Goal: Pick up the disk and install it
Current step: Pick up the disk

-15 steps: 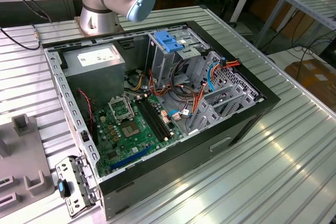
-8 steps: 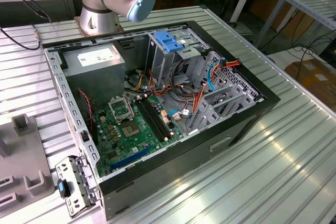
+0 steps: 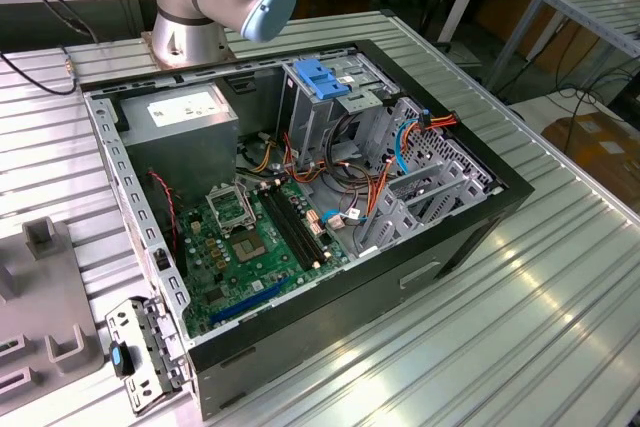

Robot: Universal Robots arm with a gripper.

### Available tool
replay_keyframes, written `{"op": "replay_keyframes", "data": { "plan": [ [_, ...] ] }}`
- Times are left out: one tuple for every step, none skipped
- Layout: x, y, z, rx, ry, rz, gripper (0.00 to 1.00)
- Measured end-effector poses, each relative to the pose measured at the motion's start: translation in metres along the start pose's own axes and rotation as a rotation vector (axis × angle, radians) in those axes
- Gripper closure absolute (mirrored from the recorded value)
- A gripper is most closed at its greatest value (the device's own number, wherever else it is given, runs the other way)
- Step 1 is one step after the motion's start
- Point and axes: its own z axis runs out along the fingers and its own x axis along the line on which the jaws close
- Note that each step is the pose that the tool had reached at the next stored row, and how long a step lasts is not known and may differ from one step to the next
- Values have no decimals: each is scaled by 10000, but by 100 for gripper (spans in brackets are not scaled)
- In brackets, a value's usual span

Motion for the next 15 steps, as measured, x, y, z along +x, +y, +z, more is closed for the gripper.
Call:
{"op": "replay_keyframes", "data": {
  "plan": [
    [0,1,0,18,-3,-11,46],
    [0,6,1,38,-6,-12,46],
    [1,14,2,66,-11,-11,46],
    [2,19,3,92,-14,-19,46],
    [3,22,5,113,-17,-44,46],
    [3,26,10,124,-19,-67,46],
    [3,29,13,130,-20,-88,46],
    [4,35,16,134,-21,-122,46],
    [5,37,18,143,-23,-153,46],
    [3,39,22,158,-25,-225,46],
    [1,41,25,164,-27,-263,46],
    [0,42,27,169,-27,-313,46],
    [-1,42,29,173,-28,-399,46],
    [-2,42,32,177,-29,-475,46],
    [-8,44,35,181,-30,-577,46]
  ]
}}
